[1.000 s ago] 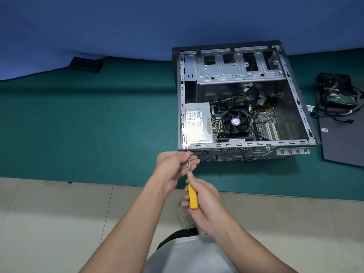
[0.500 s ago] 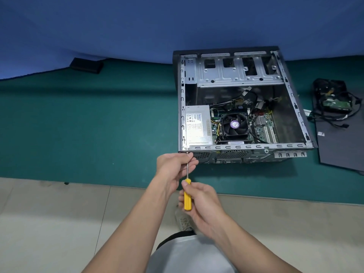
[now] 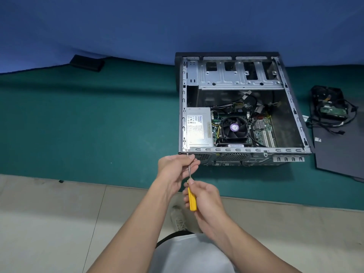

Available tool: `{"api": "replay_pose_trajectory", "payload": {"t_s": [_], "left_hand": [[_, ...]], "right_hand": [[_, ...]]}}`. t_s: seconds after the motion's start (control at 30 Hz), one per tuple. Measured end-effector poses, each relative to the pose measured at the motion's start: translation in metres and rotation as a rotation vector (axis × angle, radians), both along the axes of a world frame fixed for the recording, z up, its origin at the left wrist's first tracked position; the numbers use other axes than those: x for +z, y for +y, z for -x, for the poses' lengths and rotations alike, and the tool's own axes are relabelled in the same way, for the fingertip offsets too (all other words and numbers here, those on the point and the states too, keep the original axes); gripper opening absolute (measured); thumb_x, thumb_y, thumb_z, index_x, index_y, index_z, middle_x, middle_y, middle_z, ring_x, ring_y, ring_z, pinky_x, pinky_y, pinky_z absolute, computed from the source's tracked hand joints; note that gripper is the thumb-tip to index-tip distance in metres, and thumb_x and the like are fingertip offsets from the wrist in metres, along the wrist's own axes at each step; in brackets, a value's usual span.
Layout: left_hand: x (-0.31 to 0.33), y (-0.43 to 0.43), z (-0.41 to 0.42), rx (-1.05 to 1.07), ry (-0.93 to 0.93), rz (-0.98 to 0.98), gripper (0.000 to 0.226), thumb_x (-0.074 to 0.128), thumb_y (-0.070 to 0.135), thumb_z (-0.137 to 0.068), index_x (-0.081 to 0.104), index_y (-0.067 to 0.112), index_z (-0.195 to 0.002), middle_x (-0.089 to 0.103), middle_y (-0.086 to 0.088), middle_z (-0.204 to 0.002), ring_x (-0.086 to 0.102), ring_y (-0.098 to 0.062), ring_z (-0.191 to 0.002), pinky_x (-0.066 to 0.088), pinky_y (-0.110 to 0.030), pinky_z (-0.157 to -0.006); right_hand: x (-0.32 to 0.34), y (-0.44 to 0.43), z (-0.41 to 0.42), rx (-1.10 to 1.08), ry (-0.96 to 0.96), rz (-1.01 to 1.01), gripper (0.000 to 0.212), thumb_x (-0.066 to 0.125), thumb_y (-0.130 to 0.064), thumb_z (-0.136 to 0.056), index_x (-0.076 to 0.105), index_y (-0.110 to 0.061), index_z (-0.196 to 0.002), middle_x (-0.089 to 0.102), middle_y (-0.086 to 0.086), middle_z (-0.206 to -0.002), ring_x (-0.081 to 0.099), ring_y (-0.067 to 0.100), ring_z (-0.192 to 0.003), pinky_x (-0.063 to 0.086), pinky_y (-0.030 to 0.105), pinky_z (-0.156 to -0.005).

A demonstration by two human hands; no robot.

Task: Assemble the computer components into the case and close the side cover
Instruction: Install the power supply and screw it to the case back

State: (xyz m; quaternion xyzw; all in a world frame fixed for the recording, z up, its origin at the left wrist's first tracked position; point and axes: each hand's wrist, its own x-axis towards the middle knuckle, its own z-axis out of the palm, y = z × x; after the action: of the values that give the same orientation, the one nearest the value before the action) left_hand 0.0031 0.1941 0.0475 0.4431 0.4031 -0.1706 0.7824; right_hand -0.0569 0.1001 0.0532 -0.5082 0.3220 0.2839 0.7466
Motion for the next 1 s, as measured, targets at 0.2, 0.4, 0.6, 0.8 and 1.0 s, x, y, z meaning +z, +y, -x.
{"api": "replay_pose_trajectory", "payload": {"t_s": [0.2, 0.4, 0.6, 0.8, 1.0], "left_hand": [[0.003, 0.013, -0.004, -0.096, 0.009, 0.059, 0.009, 0.056, -0.013, -0.088, 0.06, -0.016, -0.095, 0.071, -0.028, -0.082, 0.073, -0.034, -0.076, 0.059, -0.029, -0.06], [-0.001, 0.002, 0.001, 0.008, -0.006, 0.023, 0.009, 0.06, -0.013, -0.086, 0.06, -0.014, -0.095, 0.071, -0.025, -0.076, 0.073, -0.031, -0.072, 0.059, -0.028, -0.059], [0.005, 0.009, 0.0, -0.049, 0.003, 0.04, 0.016, 0.063, -0.01, -0.085, 0.06, -0.014, -0.101, 0.071, -0.026, -0.085, 0.073, -0.032, -0.079, 0.058, -0.026, -0.061], [0.005, -0.001, 0.004, 0.039, -0.008, -0.025, 0.022, 0.065, -0.011, -0.085, 0.059, -0.015, -0.105, 0.071, -0.022, -0.077, 0.073, -0.027, -0.073, 0.058, -0.024, -0.06], [0.003, -0.005, 0.005, 0.052, -0.021, -0.045, 0.012, 0.064, -0.012, -0.084, 0.059, -0.011, -0.095, 0.071, -0.02, -0.074, 0.073, -0.027, -0.073, 0.059, -0.026, -0.063]], "right_hand": [[0.004, 0.001, -0.001, -0.07, 0.212, -0.418, 0.023, 0.051, -0.021, -0.096, 0.063, -0.001, -0.092, 0.059, 0.008, -0.068, 0.051, 0.015, -0.049, 0.039, 0.024, -0.043], [0.0, 0.01, 0.005, 0.037, -0.048, 0.232, 0.027, 0.057, -0.023, -0.096, 0.058, -0.009, -0.073, 0.053, 0.001, -0.056, 0.042, 0.008, -0.043, 0.034, 0.024, -0.043], [-0.005, 0.018, 0.002, -0.182, 0.108, -0.264, 0.034, 0.04, -0.027, -0.103, 0.052, -0.006, -0.079, 0.035, -0.003, -0.05, 0.02, 0.005, -0.034, 0.015, 0.019, -0.033], [-0.01, 0.011, 0.003, -0.209, 0.158, -0.284, 0.036, 0.051, -0.036, -0.097, 0.054, -0.006, -0.078, 0.044, 0.003, -0.053, 0.032, 0.01, -0.036, 0.023, 0.02, -0.034], [-0.014, 0.02, 0.01, 0.303, -0.284, 0.82, 0.033, 0.047, -0.031, -0.099, 0.052, -0.012, -0.072, 0.06, 0.005, -0.07, 0.052, 0.028, -0.071, 0.03, 0.034, -0.059]]}}
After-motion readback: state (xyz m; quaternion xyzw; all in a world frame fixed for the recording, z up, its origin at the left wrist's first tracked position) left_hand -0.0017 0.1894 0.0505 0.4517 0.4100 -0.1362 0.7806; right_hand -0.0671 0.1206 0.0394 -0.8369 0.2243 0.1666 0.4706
